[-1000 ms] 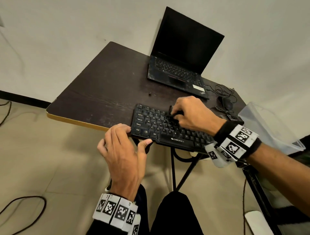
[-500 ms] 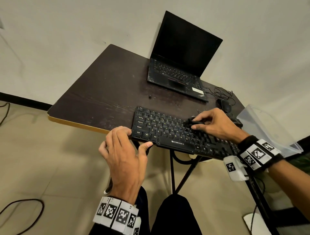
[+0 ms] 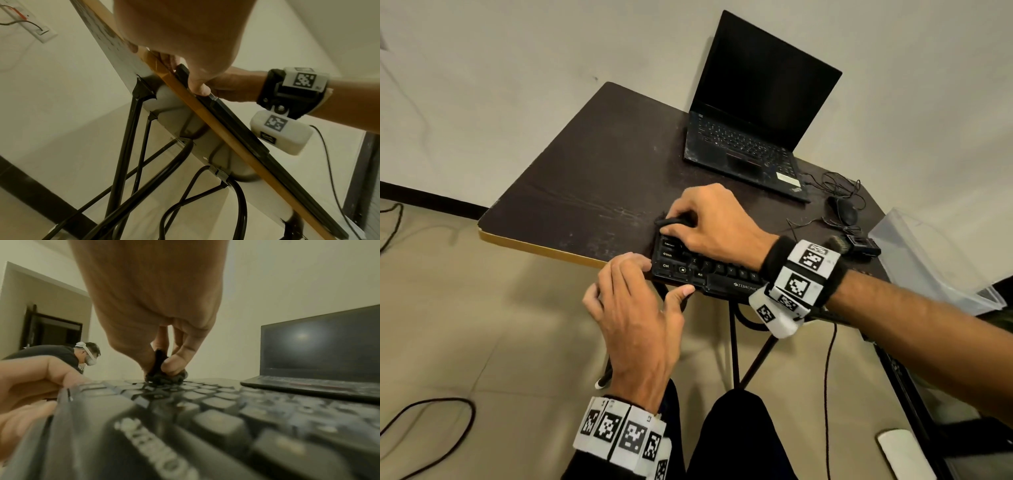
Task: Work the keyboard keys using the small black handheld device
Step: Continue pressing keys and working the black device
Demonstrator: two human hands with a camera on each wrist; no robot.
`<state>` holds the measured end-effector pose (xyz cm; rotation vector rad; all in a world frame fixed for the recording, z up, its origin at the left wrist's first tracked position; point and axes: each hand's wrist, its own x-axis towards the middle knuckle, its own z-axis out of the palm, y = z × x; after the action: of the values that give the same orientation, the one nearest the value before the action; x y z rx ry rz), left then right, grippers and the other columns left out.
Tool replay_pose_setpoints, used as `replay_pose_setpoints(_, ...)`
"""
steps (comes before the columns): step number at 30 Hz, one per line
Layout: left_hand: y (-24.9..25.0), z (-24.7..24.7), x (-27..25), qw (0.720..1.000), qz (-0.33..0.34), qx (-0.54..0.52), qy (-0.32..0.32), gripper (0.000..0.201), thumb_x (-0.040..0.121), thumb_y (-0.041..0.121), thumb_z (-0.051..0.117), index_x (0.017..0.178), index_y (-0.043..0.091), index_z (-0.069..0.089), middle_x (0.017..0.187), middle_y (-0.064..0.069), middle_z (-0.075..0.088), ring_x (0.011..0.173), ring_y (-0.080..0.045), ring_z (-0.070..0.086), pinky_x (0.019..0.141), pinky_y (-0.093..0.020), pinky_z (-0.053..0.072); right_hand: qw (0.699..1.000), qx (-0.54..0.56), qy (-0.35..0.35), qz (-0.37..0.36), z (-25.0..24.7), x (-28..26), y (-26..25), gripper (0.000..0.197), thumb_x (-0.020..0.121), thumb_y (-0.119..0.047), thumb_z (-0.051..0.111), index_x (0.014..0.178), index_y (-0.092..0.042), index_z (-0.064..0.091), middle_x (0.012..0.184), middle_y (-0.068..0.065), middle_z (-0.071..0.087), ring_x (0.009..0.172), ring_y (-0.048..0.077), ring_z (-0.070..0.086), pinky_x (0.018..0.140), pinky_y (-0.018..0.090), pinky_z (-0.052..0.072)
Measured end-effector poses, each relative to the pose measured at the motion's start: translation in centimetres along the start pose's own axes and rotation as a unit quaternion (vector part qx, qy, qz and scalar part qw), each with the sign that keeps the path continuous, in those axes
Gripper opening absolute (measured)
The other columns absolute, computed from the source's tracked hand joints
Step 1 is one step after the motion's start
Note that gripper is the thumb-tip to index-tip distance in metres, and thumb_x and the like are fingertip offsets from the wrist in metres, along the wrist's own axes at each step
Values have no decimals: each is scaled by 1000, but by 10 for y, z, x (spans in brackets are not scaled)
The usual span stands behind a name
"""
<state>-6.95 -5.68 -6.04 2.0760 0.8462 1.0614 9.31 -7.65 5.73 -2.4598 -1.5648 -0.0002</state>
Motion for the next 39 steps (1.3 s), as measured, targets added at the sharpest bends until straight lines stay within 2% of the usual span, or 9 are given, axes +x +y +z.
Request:
replay_pose_setpoints(3, 0, 0, -1, 1000, 0, -1, 4, 56, 81, 46, 82, 116, 13, 55, 122, -1, 60, 122, -27, 54, 101, -49, 35, 1000, -8, 5, 22, -9, -30, 23, 6, 90, -29, 83, 91, -24, 86, 91, -6, 75, 91, 17, 71, 78, 33, 53)
replay_pose_setpoints(10, -2, 3, 1, 1000, 0, -11, 9, 56, 80, 42, 86, 116, 13, 55, 123, -1, 60, 122, -27, 53, 101, -48, 33, 970, -7, 100, 223, -28, -142, 105, 6, 92, -32, 85, 92, -27, 85, 91, -11, 77, 84, 15, 71, 76, 32, 54)
replay_pose_setpoints(13, -3, 4, 0, 1000, 9, -13, 14, 55, 83, 41, 86, 117, 11, 55, 124, -3, 59, 122, -29, 53, 100, -50, 34, 960, 46, 125, 248, -24, -150, 109, 6, 91, -32, 85, 94, -26, 86, 93, -11, 77, 86, 12, 71, 82, 41, 60)
replay_pose_setpoints(16, -4, 4, -1, 1000, 7, -11, 12, 56, 83, 42, 85, 118, 11, 54, 124, -4, 59, 124, -30, 52, 100, -50, 33, 956, 78, 142, 245, -15, -128, 94, 6, 89, -31, 87, 88, -25, 85, 90, -8, 79, 84, 18, 73, 84, 49, 60)
replay_pose_setpoints(23, -5, 2, 0, 999, 24, -11, 17, 47, 92, 43, 76, 118, 11, 54, 122, -3, 58, 119, -29, 53, 98, -49, 34, 974, 138, 141, 112, 25, -42, -5, 4, 88, -29, 84, 86, -25, 85, 90, -4, 77, 88, 19, 71, 83, 38, 55)
replay_pose_setpoints(28, -6, -1, 0, 1000, 24, 3, 4, 47, 76, 28, 68, 117, 11, 55, 120, -3, 58, 115, -30, 54, 97, -51, 36, 993, 44, 107, 37, 44, -19, -46, 6, 91, -20, 77, 88, -17, 81, 89, -3, 61, 91, 24, 63, 79, 33, 44)
replay_pose_setpoints(31, -4, -1, 1, 1000, 18, 0, -1, 46, 84, 40, 71, 118, 12, 55, 122, -1, 58, 119, -29, 53, 99, -50, 35, 988, 26, 136, 61, 36, -40, -23, 6, 87, -16, 78, 90, -19, 83, 92, -3, 67, 91, 21, 65, 80, 31, 48)
replay_pose_setpoints(35, -4, 2, 0, 1000, 9, -1, 7, 52, 86, 47, 81, 118, 13, 56, 123, 1, 59, 121, -26, 54, 101, -48, 34, 973, 11, 174, 150, 17, -98, 30, 4, 90, -18, 84, 89, -21, 84, 89, -10, 65, 81, 11, 58, 73, 22, 38)
replay_pose_setpoints(39, -4, 2, 0, 1000, 8, -1, 8, 55, 84, 46, 84, 118, 13, 55, 124, 0, 59, 122, -27, 53, 101, -47, 33, 950, 10, 199, 241, 0, -151, 70, 3, 91, -19, 84, 95, -19, 85, 92, -5, 70, 82, 14, 63, 76, 35, 51)
